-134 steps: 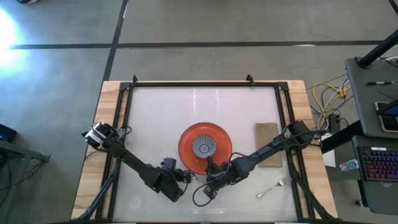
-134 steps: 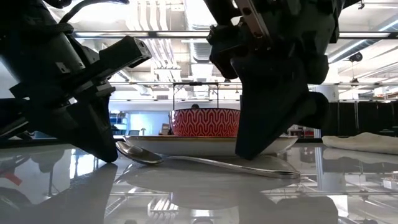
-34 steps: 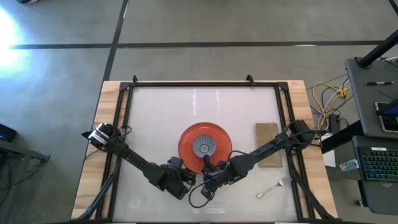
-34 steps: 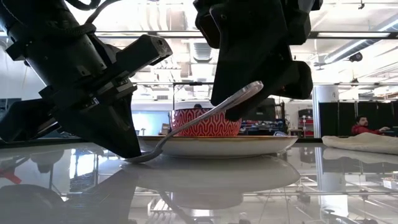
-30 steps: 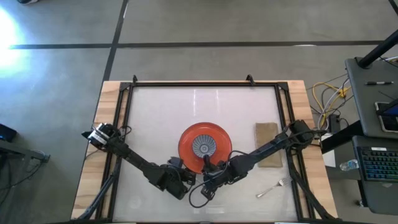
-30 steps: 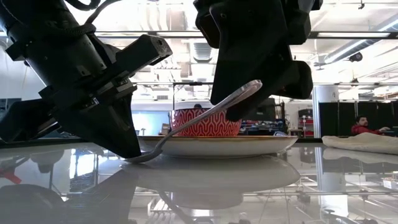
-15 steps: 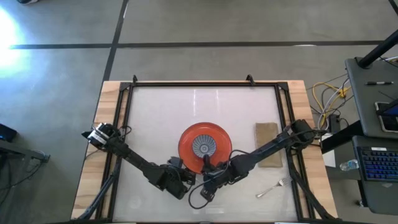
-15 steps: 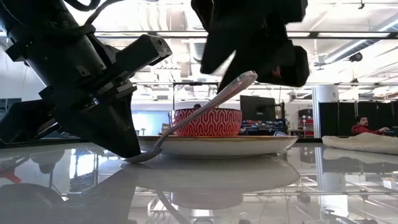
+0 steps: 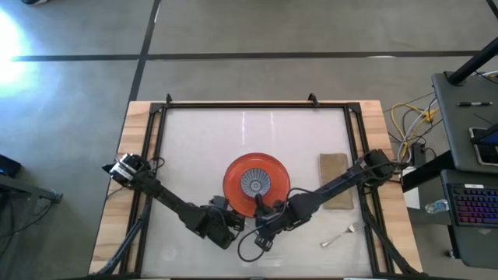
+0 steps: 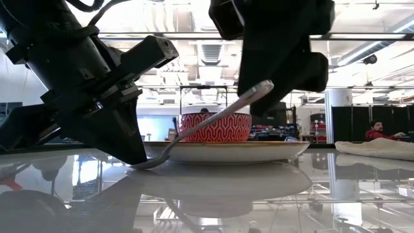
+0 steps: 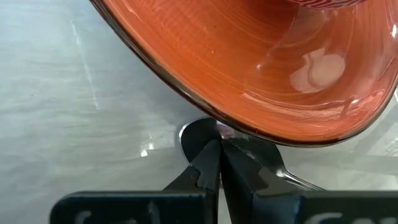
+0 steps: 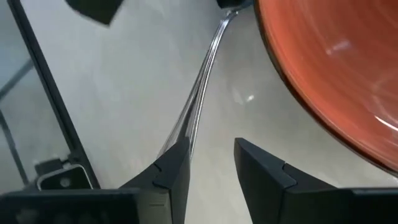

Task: Set table place
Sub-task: Put the spoon into the blue bowl

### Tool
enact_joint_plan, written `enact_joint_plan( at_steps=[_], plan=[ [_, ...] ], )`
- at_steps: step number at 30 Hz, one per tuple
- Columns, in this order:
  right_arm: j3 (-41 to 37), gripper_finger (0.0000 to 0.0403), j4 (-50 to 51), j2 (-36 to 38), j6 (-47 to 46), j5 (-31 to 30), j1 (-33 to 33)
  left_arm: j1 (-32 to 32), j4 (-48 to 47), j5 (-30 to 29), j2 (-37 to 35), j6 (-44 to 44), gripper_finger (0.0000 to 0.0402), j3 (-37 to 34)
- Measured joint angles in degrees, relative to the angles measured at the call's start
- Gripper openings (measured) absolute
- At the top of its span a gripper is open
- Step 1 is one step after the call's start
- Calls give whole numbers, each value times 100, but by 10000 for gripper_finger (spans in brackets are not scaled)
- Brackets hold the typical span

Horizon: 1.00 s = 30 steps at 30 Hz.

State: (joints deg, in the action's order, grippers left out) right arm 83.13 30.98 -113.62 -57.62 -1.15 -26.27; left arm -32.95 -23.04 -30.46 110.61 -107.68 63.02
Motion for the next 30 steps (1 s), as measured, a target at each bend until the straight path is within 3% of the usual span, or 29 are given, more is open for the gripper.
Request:
enact_joint_plan(
  at_steps=[10, 16, 30],
  plan=[
    [-2, 119, 53, 27, 111, -24, -87, 0, 95, 13, 0, -15, 0, -87],
    [-2, 118, 109, 140, 86, -450, -45, 0, 146, 15, 0, -13, 0, -117],
    [-2, 74, 306, 111, -7, -538, 3, -1, 157, -7, 0, 0, 0, -122]
  ],
)
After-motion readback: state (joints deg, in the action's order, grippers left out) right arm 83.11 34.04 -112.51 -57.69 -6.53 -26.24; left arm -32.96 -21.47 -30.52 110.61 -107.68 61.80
